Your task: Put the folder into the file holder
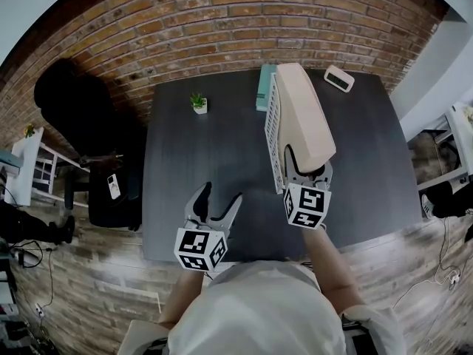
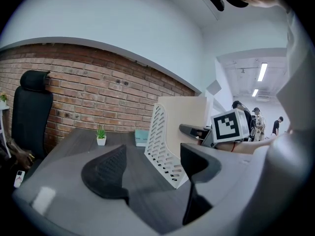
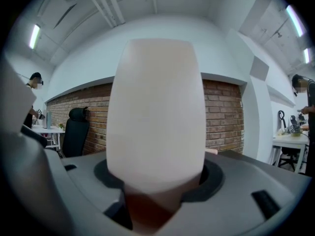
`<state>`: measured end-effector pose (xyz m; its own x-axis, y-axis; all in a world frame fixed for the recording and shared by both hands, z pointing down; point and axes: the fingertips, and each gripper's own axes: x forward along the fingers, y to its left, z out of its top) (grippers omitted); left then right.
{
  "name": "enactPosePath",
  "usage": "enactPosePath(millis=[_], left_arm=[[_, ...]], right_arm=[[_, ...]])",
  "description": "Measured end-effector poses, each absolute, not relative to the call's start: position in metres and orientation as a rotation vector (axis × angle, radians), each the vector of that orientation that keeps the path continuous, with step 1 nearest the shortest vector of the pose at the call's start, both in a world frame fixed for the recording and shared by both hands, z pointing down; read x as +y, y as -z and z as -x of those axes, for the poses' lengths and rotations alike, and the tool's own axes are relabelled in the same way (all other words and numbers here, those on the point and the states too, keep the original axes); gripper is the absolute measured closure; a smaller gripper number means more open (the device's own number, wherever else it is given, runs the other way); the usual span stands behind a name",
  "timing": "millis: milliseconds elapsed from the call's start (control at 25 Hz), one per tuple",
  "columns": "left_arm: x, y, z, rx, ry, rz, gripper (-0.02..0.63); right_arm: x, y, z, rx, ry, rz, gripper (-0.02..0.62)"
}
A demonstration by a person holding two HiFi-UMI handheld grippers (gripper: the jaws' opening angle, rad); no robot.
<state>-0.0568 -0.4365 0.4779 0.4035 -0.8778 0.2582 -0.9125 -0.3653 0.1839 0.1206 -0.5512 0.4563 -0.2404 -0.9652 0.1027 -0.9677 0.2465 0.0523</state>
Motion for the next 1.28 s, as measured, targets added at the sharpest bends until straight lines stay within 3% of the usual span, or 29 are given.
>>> enactPosePath(millis=[1000, 1280], left_arm=[[-0.394, -0.464, 0.060, -1.494, -0.153, -2.414, 0.273], [-0.351, -0.465, 0.065, -1.450, -0.172, -2.426, 0.294]], right_arm=[[-0.500, -0.495, -0.119, -2.298, -0.135, -1.822, 0.275], [-0.432, -0.490, -0.109, -2.282, -0.125, -1.800, 0.385]])
